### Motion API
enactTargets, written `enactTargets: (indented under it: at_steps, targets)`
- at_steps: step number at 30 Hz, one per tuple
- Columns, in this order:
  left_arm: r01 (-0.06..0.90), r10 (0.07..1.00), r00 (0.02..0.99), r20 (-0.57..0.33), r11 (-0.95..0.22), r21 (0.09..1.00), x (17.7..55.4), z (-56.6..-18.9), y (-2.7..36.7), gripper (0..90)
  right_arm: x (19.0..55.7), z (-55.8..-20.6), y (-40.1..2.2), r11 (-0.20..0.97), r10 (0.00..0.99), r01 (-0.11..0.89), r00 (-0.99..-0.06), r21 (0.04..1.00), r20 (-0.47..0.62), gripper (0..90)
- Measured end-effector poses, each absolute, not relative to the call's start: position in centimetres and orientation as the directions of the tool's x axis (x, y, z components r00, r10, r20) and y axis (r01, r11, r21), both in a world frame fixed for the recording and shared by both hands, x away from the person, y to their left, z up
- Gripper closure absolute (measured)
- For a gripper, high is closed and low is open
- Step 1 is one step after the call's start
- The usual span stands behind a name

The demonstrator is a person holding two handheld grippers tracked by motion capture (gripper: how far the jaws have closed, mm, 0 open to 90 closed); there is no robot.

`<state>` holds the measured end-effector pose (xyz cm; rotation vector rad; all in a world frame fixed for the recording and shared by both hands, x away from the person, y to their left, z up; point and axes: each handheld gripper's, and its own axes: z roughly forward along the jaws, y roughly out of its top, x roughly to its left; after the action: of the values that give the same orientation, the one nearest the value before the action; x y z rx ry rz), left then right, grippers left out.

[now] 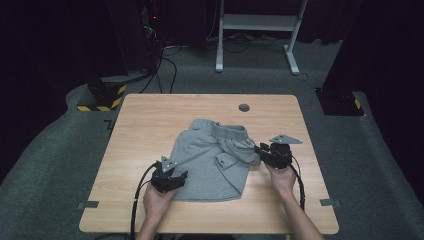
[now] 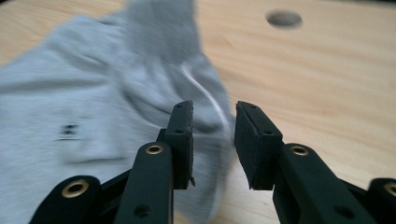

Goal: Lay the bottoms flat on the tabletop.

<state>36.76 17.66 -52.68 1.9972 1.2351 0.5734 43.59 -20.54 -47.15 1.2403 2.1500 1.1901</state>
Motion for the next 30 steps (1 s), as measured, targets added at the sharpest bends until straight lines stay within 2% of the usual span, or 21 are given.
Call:
enactTargets:
  at_steps: [2, 3, 5, 11, 14, 17, 19, 21, 22, 25, 27, 29, 30]
  targets:
    - [0.582, 0.895, 0.445, 0.004, -0.293, 0.759, 36.8, -52.7, 17.7, 38.0, 43.0, -46.8, -20.2, 0.259, 0.833, 0.493, -0.549, 0.831, 0.066, 66.9]
    - [0.581, 0.895, 0.445, 0.005, -0.293, 0.759, 36.8, -52.7, 17.7, 38.0, 41.9, -46.4, -19.5, 0.295, 0.808, 0.449, -0.588, 0.843, 0.031, 66.5]
    - [0.581, 0.896, 0.444, 0.004, -0.292, 0.759, 36.8, -52.7, 17.7, 38.0, 41.3, -46.5, -18.7, 0.328, 0.782, 0.432, -0.624, 0.840, 0.015, 65.6]
    - [0.582, 0.896, 0.444, 0.004, -0.291, 0.759, 36.8, -52.7, 17.6, 38.1, 42.0, -48.2, -16.8, 0.385, 0.768, 0.445, -0.640, 0.809, -0.013, 57.9]
    - [0.582, 0.895, 0.445, 0.004, -0.293, 0.759, 36.8, -52.7, 17.7, 38.0, 42.7, -48.9, -16.0, 0.403, 0.769, 0.467, -0.639, 0.787, -0.015, 58.0]
    - [0.582, 0.895, 0.445, 0.004, -0.293, 0.758, 36.8, -52.7, 17.7, 38.0, 43.2, -49.2, -15.5, 0.440, 0.771, 0.490, -0.635, 0.752, -0.037, 68.6]
    - [0.581, 0.895, 0.446, 0.005, -0.294, 0.759, 36.8, -52.7, 17.7, 38.1, 43.5, -49.3, -15.7, 0.455, 0.763, 0.502, -0.646, 0.736, -0.031, 81.5]
    - [0.582, 0.896, 0.445, 0.004, -0.292, 0.759, 36.8, -52.7, 17.6, 38.1, 43.6, -49.2, -15.9, 0.475, 0.754, 0.501, -0.656, 0.724, -0.041, 88.9]
    - [0.582, 0.895, 0.445, 0.004, -0.292, 0.759, 36.8, -52.7, 17.6, 38.1, 43.7, -49.1, -16.0, 0.482, 0.748, 0.501, -0.663, 0.719, -0.039, 89.7]
    - [0.582, 0.895, 0.447, 0.005, -0.295, 0.758, 36.8, -52.7, 17.7, 38.1, 43.7, -48.9, -16.2, 0.482, 0.750, 0.507, -0.660, 0.715, -0.038, 89.7]
    - [0.582, 0.895, 0.446, 0.004, -0.293, 0.759, 36.8, -52.7, 17.7, 38.1, 43.3, -48.3, -16.4, 0.465, 0.749, 0.464, -0.660, 0.754, -0.056, 77.8]
    - [0.581, 0.895, 0.447, 0.005, -0.295, 0.758, 36.8, -52.7, 17.7, 38.1, 43.1, -47.9, -16.2, 0.448, 0.741, 0.443, -0.670, 0.776, -0.046, 71.1]
    - [0.581, 0.895, 0.447, 0.005, -0.295, 0.758, 36.8, -52.7, 17.7, 38.1, 43.1, -47.9, -16.2, 0.448, 0.741, 0.443, -0.670, 0.776, -0.046, 71.1]
